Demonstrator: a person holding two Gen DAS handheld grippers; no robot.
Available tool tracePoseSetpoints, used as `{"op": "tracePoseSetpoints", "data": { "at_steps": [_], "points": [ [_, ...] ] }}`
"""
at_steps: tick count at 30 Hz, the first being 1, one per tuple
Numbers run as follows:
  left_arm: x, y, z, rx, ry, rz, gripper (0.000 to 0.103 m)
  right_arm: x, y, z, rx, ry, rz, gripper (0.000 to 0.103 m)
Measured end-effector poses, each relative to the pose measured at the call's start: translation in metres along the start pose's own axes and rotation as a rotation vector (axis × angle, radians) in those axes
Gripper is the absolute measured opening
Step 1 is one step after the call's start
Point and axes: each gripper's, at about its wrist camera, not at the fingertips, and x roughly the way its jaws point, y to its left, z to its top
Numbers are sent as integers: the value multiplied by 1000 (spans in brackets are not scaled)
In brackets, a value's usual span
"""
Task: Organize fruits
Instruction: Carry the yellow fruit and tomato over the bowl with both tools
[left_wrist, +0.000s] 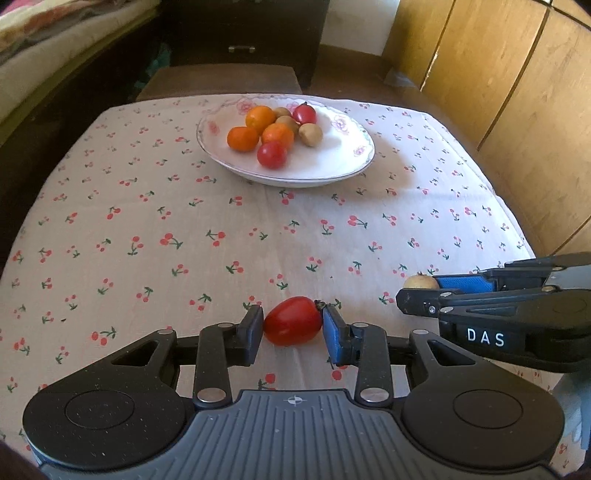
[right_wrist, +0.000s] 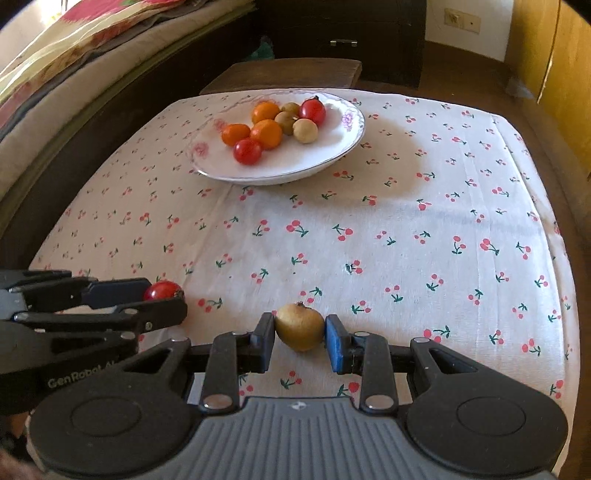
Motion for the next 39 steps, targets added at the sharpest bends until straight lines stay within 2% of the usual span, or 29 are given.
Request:
{"op": "tracePoseSetpoints", "data": {
  "at_steps": [6, 11, 15, 19, 20, 21, 23, 26, 29, 39],
  "points": [
    [4, -2, -3, 36, -5, 18, 49, 3, -1, 0, 6, -4, 10, 31],
    [5, -5, -4, 92, -38, 26, 59, 5, -1, 3, 0, 2, 32, 39],
    [6, -7, -6, 122, -46, 22, 61, 5, 0, 2, -15, -1, 23, 39],
    [11, -5, -8, 129, -33, 35, 52, 5, 0, 1, -16, -2, 8, 38],
    [10, -6, -7, 130, -31, 37, 46, 5, 0, 1, -19, 1, 4, 38],
    [10, -5, -6, 120, -27, 25, 43, 5, 1, 2, -22, 3, 2, 36],
    [9, -5, -5, 100, -23, 17, 43, 5, 2, 2, -21, 6, 3, 31],
    [6, -7, -4, 90, -21, 5, 43, 3, 0, 4, -9, 5, 12, 31],
    [2, -4, 0, 40, -17, -31, 43, -1, -3, 7, 10, -10, 27, 31],
    [-9, 5, 27, -60, -62, -61, 43, -14, -10, 24, 67, -64, 63, 31]
  ]
}}
